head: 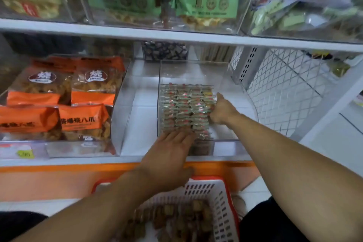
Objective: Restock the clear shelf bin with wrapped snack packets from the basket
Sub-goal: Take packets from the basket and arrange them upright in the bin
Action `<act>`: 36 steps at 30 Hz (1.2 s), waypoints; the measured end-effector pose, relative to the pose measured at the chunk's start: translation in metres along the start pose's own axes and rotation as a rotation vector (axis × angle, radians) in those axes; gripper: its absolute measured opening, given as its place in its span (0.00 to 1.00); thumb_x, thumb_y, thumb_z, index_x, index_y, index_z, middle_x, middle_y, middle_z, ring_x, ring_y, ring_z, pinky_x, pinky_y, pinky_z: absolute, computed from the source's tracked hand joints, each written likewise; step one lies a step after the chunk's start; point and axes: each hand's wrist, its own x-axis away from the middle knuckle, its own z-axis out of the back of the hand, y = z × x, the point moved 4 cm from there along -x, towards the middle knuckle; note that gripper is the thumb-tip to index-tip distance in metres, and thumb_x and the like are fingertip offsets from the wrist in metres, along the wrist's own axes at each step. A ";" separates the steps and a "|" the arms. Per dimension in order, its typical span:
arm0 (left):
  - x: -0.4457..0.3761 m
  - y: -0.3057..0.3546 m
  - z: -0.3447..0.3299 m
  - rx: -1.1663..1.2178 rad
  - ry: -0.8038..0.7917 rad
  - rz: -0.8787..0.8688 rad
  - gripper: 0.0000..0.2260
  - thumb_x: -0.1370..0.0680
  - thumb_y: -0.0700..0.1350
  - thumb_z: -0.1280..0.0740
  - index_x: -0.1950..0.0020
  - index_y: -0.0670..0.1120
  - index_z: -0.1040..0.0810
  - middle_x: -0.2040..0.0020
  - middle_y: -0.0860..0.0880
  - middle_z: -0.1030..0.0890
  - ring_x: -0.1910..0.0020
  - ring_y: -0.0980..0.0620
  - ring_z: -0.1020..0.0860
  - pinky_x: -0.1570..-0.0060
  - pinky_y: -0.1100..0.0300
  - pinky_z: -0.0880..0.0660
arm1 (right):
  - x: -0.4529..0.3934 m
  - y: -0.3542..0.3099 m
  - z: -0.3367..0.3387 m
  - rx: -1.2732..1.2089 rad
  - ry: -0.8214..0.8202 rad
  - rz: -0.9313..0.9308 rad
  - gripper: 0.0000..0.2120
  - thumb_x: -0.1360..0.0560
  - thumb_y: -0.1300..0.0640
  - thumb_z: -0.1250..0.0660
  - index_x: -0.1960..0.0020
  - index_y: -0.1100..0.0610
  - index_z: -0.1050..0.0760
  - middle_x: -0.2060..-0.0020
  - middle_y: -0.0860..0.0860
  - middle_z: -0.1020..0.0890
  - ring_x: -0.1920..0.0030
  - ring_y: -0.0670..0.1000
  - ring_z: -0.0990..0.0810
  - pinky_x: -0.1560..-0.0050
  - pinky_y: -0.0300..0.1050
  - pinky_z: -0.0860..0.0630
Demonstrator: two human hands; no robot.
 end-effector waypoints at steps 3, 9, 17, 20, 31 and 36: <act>0.007 0.005 0.019 0.145 0.128 -0.020 0.28 0.25 0.47 0.26 0.26 0.47 0.28 0.28 0.47 0.26 0.28 0.47 0.31 0.27 0.53 0.34 | 0.027 -0.030 0.024 0.058 0.180 0.173 0.35 0.25 0.66 0.32 0.21 0.58 0.41 0.30 0.61 0.29 0.31 0.60 0.27 0.33 0.44 0.31; 0.061 -0.008 -0.019 0.174 0.129 -0.039 0.11 0.27 0.45 0.27 0.44 0.50 0.19 0.49 0.51 0.17 0.49 0.49 0.21 0.49 0.55 0.24 | 0.142 -0.079 0.005 -0.126 0.412 0.979 0.09 0.30 0.65 0.36 0.55 0.55 0.21 0.59 0.46 0.20 0.57 0.47 0.23 0.55 0.40 0.26; 0.177 -0.078 -0.190 0.311 -0.660 0.528 0.17 0.25 0.50 0.25 0.39 0.47 0.21 0.41 0.47 0.20 0.43 0.49 0.22 0.43 0.57 0.27 | 0.178 0.083 -0.221 0.733 -0.685 0.612 0.18 0.25 0.58 0.33 0.35 0.52 0.24 0.38 0.54 0.19 0.37 0.58 0.22 0.36 0.55 0.24; 0.211 -0.082 -0.248 0.350 -0.851 0.610 0.25 0.24 0.56 0.27 0.31 0.47 0.26 0.34 0.44 0.24 0.36 0.46 0.24 0.38 0.57 0.29 | 0.185 0.147 -0.274 0.765 -0.812 0.410 0.34 0.30 0.52 0.26 0.27 0.53 0.32 0.32 0.57 0.25 0.34 0.60 0.25 0.31 0.61 0.29; 0.233 -0.068 -0.340 0.431 -0.961 0.542 0.36 0.23 0.51 0.27 0.20 0.49 0.40 0.25 0.43 0.32 0.28 0.41 0.31 0.32 0.50 0.31 | 0.206 0.181 -0.359 0.890 -0.921 0.490 0.38 0.23 0.56 0.34 0.19 0.46 0.50 0.24 0.59 0.44 0.28 0.70 0.40 0.35 0.68 0.31; 0.243 -0.053 -0.360 0.399 -0.969 0.520 0.39 0.24 0.52 0.27 0.19 0.46 0.42 0.25 0.40 0.33 0.26 0.39 0.33 0.28 0.48 0.34 | 0.203 0.175 -0.364 0.799 -0.880 0.585 0.30 0.20 0.55 0.36 0.21 0.48 0.41 0.23 0.57 0.41 0.26 0.66 0.39 0.32 0.64 0.33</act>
